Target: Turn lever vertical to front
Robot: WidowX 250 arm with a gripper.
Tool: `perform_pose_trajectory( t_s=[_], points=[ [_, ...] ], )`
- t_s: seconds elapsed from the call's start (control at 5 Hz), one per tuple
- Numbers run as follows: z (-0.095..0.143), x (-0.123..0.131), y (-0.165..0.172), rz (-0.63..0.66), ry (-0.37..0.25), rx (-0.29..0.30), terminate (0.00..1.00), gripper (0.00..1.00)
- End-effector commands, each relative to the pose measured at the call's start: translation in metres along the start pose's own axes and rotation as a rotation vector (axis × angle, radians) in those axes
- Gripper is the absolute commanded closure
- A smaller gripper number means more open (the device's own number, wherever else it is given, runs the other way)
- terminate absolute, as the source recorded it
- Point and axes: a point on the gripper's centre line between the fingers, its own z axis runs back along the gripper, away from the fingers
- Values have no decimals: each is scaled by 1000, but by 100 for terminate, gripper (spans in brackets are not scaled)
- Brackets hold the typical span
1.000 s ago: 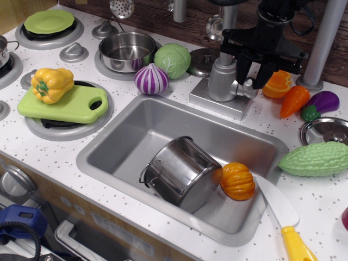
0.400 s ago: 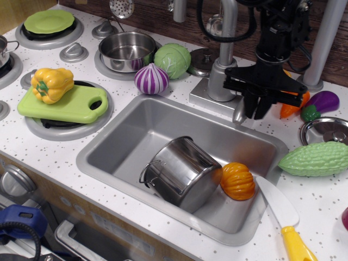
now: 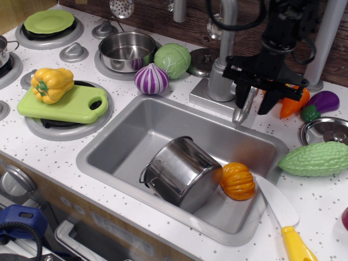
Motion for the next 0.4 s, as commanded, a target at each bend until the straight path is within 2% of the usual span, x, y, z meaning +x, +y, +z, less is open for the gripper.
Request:
perform_pose_trajectory(
  t_s=[0.0, 0.2],
  points=[
    [49, 7, 2, 19, -38, 13, 0, 0],
    [54, 10, -1, 21, -36, 14, 100, 0]
  ],
)
